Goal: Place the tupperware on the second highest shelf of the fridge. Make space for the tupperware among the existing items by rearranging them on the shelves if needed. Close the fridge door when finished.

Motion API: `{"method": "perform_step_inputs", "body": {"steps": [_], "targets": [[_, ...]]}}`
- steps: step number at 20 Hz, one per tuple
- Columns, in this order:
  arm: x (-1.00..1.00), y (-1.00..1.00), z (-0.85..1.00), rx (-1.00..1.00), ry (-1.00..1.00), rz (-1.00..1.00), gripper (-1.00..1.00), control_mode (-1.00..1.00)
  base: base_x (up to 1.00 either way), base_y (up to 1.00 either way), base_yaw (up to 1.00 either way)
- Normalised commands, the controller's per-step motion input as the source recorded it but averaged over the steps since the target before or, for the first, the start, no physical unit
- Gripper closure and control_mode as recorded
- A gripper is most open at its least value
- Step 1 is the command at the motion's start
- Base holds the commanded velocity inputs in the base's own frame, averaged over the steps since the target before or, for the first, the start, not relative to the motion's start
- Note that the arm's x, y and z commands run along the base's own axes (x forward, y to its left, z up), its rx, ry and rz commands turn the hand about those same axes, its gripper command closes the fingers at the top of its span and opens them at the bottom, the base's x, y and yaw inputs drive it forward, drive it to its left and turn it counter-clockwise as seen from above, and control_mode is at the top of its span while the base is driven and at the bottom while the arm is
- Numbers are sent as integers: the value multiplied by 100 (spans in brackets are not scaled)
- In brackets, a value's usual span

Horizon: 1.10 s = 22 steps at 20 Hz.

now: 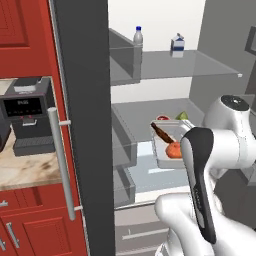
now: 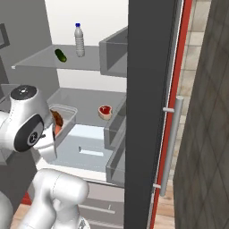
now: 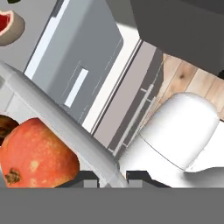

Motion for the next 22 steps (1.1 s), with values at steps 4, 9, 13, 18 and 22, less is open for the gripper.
{"method": "perform_step_inputs", "body": {"steps": [4, 9, 13, 18, 22], "targets": [[97, 0, -2, 0, -2, 6, 100, -100, 0, 0, 0], [79, 1, -40, -4, 0, 0, 100, -100, 0, 0, 0], [98, 0, -30, 0, 0, 0, 100, -100, 0, 0, 0], [100, 12, -6, 0, -1, 0, 100, -100, 0, 0, 0], [92, 11, -29, 0, 0, 0, 100, -100, 0, 0, 0]]}}
